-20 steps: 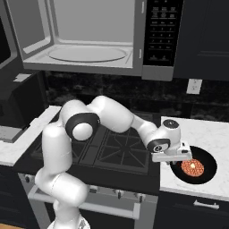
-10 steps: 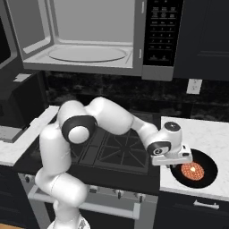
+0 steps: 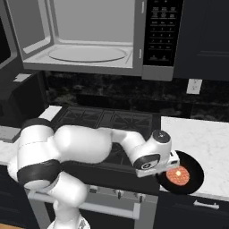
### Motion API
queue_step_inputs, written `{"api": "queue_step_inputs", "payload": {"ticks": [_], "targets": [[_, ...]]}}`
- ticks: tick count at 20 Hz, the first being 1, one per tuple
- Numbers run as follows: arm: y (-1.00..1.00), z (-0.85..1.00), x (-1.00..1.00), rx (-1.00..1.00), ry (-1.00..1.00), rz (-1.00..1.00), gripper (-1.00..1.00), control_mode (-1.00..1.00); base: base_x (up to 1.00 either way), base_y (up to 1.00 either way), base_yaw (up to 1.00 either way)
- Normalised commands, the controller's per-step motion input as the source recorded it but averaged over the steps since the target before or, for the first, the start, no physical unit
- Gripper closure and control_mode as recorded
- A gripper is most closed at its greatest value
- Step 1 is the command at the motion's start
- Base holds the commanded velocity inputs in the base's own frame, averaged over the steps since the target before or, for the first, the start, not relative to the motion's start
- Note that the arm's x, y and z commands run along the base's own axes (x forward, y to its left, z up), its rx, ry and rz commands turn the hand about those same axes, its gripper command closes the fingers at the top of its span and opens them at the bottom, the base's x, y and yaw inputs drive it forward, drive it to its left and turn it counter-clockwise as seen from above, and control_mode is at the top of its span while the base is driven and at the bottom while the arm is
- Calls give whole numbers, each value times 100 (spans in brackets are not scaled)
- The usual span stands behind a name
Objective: Open the microwave, place the bowl with waffle inside the microwave, then close the microwave door and turn it on.
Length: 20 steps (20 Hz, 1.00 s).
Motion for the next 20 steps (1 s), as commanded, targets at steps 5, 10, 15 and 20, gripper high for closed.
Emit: {"api": "queue_step_inputs", "payload": {"ticks": [5,10,15,20], "targets": [[2,68,3,0,-18,44,100,-100,0,0,0],[16,85,11,-1,-5,40,100,-100,0,0,0],[48,100,0,-16,1,29,100,-100,0,0,0],[72,81,0,-14,0,23,100,-100,0,0,0]]}}
